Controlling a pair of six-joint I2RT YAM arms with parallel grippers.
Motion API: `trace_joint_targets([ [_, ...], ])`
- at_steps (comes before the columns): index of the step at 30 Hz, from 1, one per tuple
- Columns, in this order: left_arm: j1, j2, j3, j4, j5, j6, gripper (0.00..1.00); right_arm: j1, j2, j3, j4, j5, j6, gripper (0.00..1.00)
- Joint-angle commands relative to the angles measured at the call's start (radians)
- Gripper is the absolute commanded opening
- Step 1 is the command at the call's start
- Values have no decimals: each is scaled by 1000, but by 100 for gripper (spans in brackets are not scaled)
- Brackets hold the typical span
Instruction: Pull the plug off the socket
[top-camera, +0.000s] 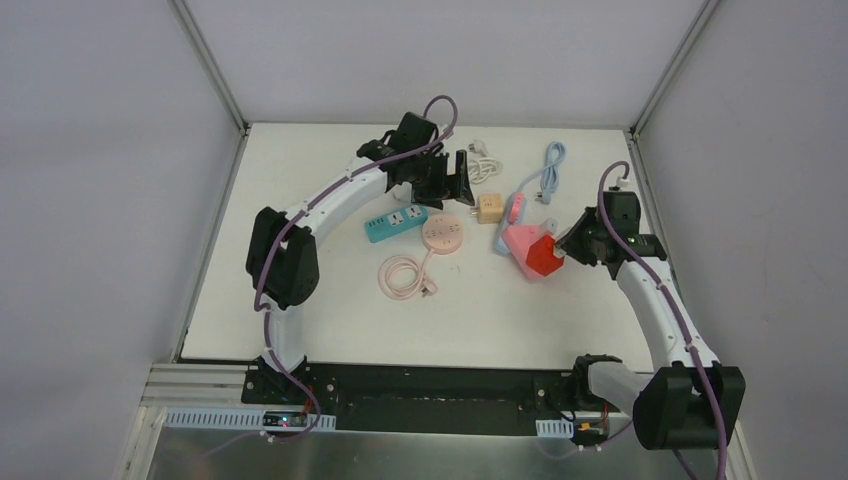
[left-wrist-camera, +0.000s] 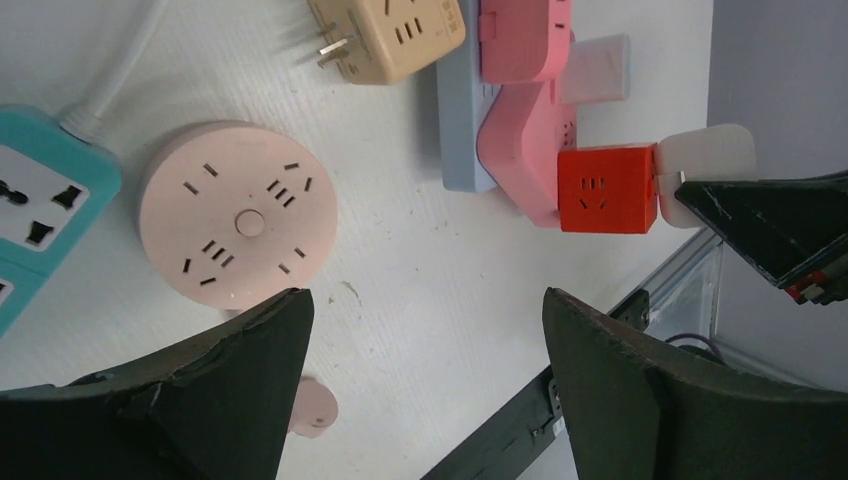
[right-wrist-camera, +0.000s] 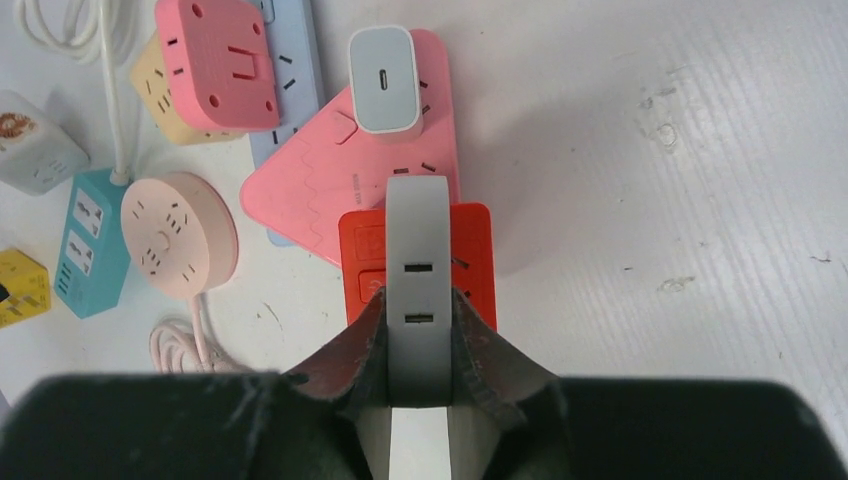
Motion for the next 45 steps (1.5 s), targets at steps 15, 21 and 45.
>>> trace_joint_targets([
  [15,-280,151,107,160,-93,-308,77,38,-97,-41,-53,22,46,62],
  [21,-303,220,200,153,-75,-304,76,-18,-129,-14,-51,-19,10,67],
  [45,-335,395,300,108,35,-190,62,-65,-52,-60,31,-295,3,0],
])
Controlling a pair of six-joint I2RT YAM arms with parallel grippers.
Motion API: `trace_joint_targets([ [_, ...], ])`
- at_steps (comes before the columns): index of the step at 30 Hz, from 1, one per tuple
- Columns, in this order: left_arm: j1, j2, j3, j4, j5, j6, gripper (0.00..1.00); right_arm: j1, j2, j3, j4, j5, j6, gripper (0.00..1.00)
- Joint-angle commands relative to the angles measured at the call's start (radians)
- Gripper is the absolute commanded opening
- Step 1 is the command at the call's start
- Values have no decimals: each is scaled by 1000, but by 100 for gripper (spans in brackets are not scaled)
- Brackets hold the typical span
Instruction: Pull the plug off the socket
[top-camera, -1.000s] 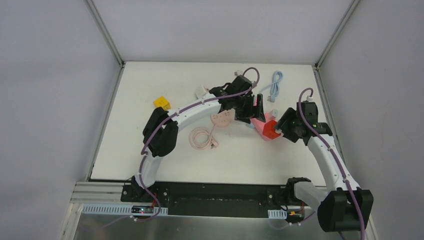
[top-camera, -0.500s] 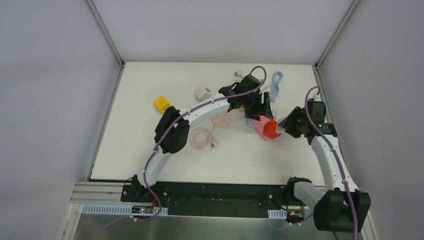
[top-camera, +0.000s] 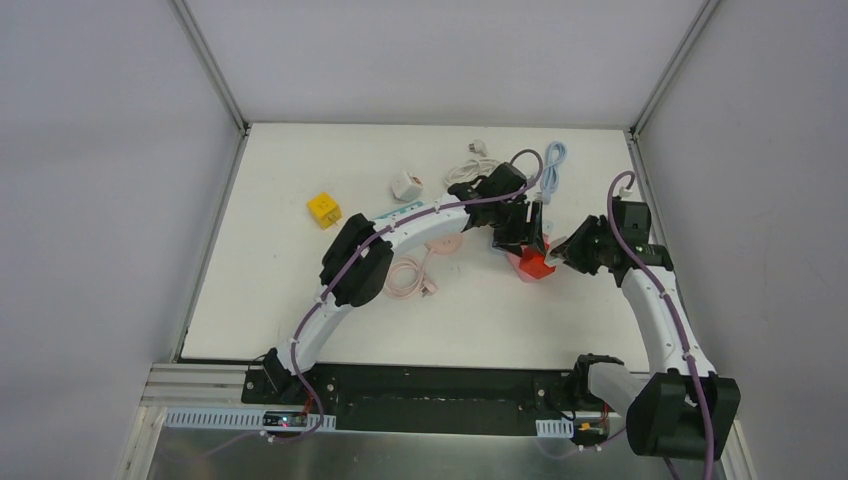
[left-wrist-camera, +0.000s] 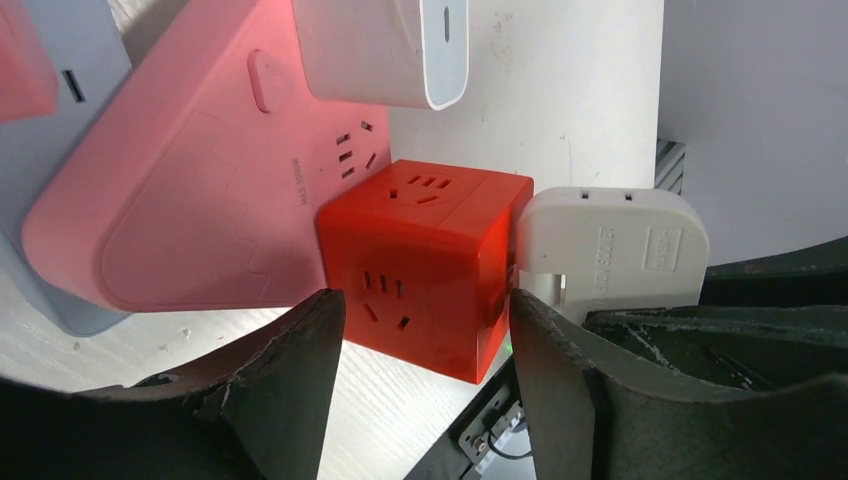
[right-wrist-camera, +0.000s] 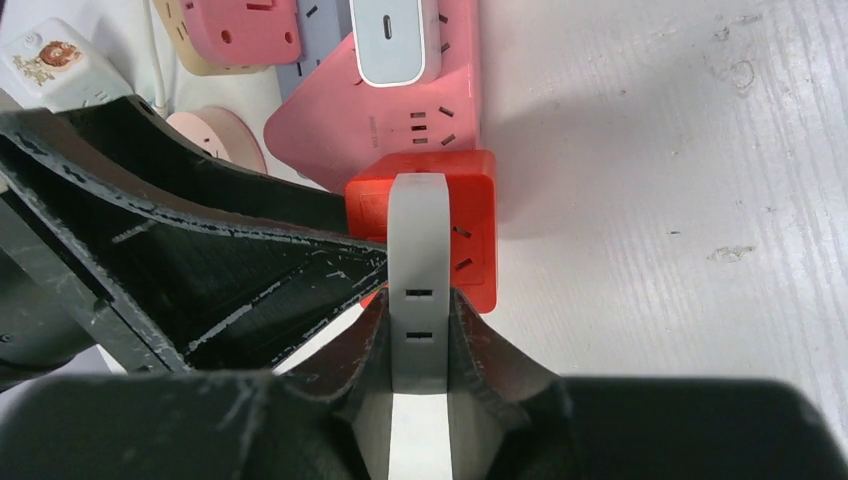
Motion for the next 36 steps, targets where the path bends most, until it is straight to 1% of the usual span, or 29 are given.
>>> trace_joint_targets([
  [1,-16,7,37,-47,-1,73,62,0,-14,-14,53,-87,33,0],
  [3,-18,5,33,-60,-8,83,64,0,-18,-28,62,-95,51,0],
  [5,-22,-12,5,-37,7,109,68,0,-18,-24,52,-110,64,0],
  [7,-34,-28,-13,-33,-27,163,68,0,-21,-15,44,-112,61,0],
  [10,-37,-2,50,-145,-97,213,57,0,-28,8,23,-90,47,0],
  [12,-38,5,63,-206,-134,233,51,0,-34,29,13,-101,39,0],
  [14,-39,-2,35,-228,-173,246,46,-3,-41,48,14,-157,24,0],
  [16,-39,-9,8,-252,-203,261,43,-14,-51,57,43,-229,11,0],
  [18,-39,-7,-1,-285,-215,260,40,-19,-51,52,65,-262,19,0],
  [20,-38,-4,-11,-300,-207,254,39,-20,-41,33,71,-265,16,0],
  [23,-39,-1,-24,-308,-220,248,38,-20,-41,-3,59,-149,-24,0],
  [25,-38,2,-22,-325,-233,245,38,-20,-43,13,13,-63,-51,0],
  [26,-38,2,-22,-331,-236,245,39,-21,-46,30,-8,-52,-57,0],
  [28,-39,3,-21,-340,-246,243,40,-37,-48,75,-33,-108,-50,0],
  [31,-38,7,-19,-350,-259,239,40,-60,-45,103,-11,-256,-10,0],
  [32,-39,9,-19,-354,-258,238,40,-61,-42,101,-1,-273,1,0],
  [34,-38,11,-19,-358,-257,237,39,-62,-31,84,12,-262,6,0],
  [36,-38,12,-19,-372,-262,239,39,-61,-24,74,4,-210,-2,0],
])
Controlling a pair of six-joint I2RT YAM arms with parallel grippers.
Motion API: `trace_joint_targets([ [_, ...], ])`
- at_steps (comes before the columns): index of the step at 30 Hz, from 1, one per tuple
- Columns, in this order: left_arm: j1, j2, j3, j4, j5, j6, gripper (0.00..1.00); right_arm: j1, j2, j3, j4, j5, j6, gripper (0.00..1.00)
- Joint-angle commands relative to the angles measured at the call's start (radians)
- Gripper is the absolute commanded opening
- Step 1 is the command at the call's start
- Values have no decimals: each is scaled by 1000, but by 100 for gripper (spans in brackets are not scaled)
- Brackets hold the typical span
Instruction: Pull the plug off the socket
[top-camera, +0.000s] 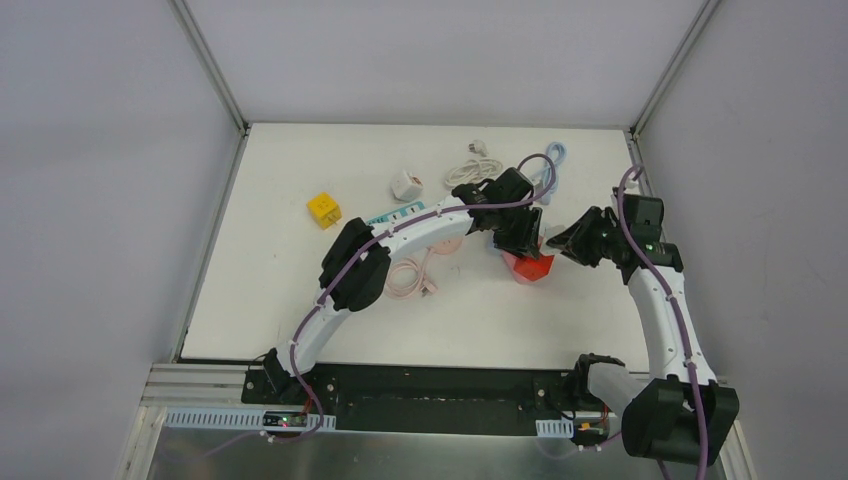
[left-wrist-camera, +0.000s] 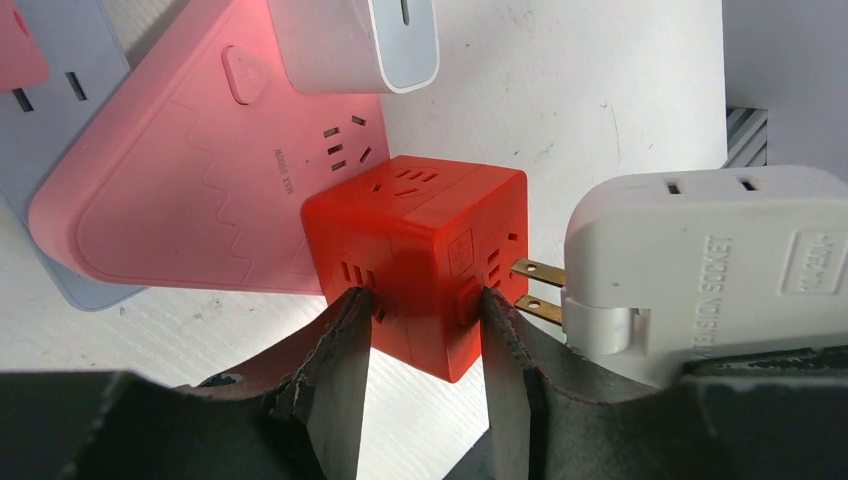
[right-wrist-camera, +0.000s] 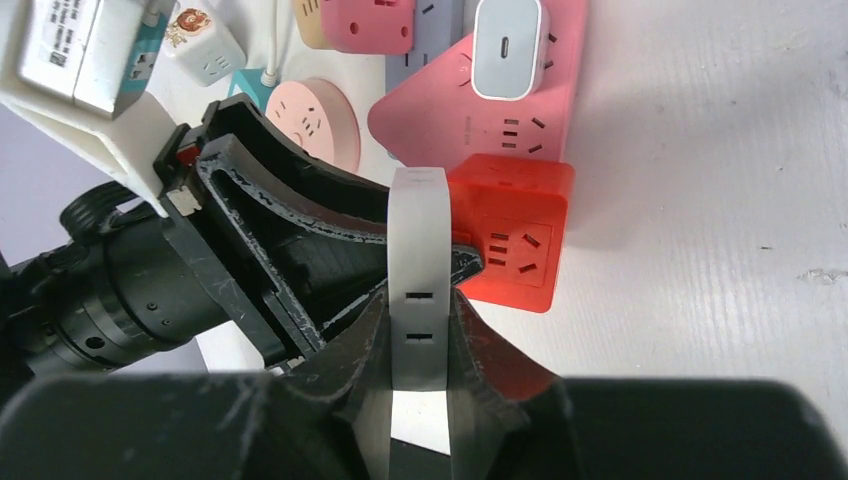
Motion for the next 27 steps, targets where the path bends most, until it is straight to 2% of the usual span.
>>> trace_joint_targets([
  [1,-4,34,-46,-217,-101,48,39,-4,-11,17,17,16,6,0],
  [7,-3,24,-58,-202,-76,45,38,-5,-30,55,-27,152,-8,0],
  [10,2,11,-31,-179,-38,44,41,-5,-29,84,-56,204,-9,0],
  [12,8,2,1,-157,17,42,46,-6,-31,95,-65,245,2,0],
  [15,23,-28,52,-96,95,37,58,-7,-32,102,-76,298,26,0],
  [21,60,-142,58,56,162,12,82,-24,-27,120,-99,390,67,0],
  [25,93,-230,19,76,154,17,88,-65,14,126,-92,452,69,0],
  [27,113,-290,-34,76,131,24,94,-98,54,130,-82,407,92,0],
])
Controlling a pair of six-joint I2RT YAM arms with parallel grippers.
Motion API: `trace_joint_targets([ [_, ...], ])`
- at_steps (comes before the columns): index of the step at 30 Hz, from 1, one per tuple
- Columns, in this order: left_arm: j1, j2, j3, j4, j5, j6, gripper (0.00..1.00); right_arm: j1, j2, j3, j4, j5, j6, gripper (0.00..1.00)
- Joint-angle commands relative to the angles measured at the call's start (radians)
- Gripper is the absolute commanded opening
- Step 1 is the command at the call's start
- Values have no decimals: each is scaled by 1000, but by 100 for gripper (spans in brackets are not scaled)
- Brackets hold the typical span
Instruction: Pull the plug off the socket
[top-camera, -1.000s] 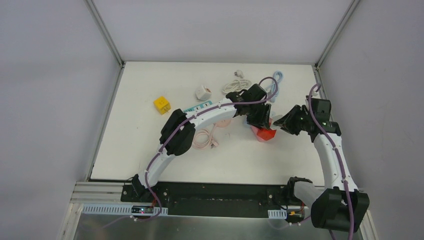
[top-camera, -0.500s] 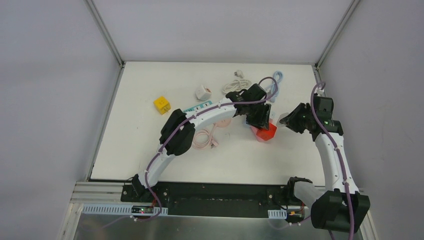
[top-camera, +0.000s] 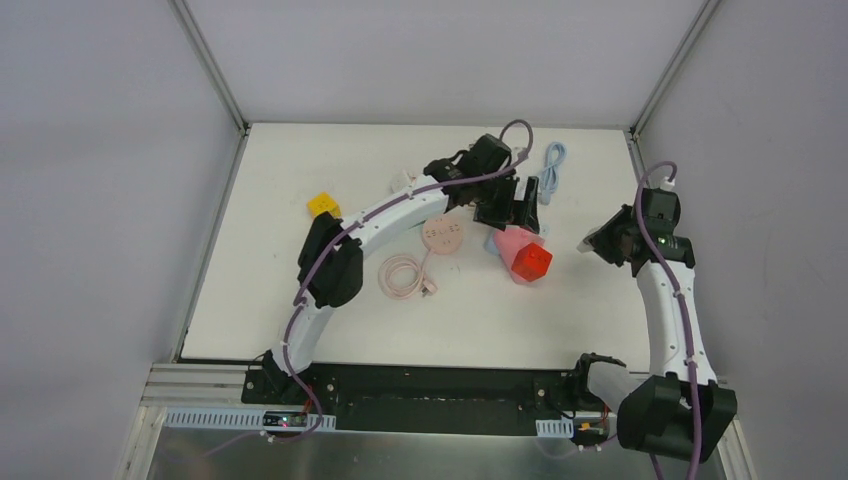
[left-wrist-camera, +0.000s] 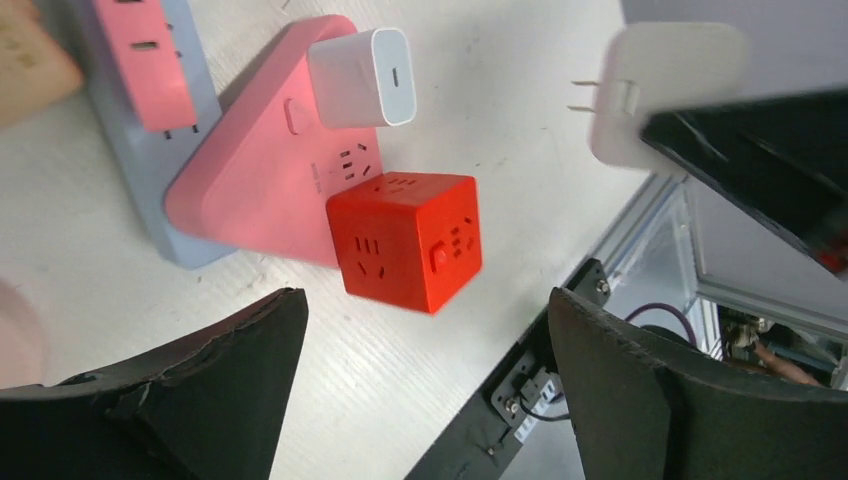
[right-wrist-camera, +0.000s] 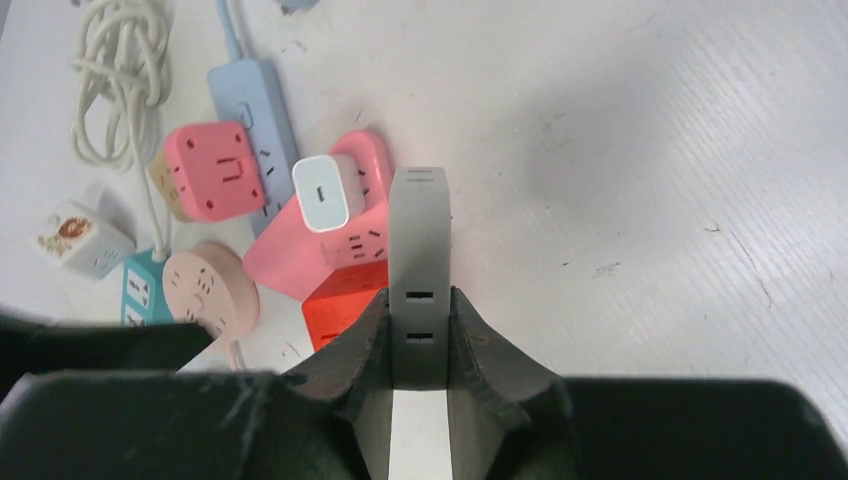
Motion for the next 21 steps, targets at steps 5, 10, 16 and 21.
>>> trace_joint_targets([
  [5,82,-394,-188,-29,-201,125,96,-114,152,8,94,-94,101,0],
  [10,122,-524,-237,-180,-417,255,99,-214,250,-39,166,-179,109,2],
  [16,200,-645,-352,-183,-499,298,99,-313,304,-82,230,-229,135,19],
  [21,271,-703,-423,-153,-497,307,100,-354,307,-115,236,-177,166,35],
])
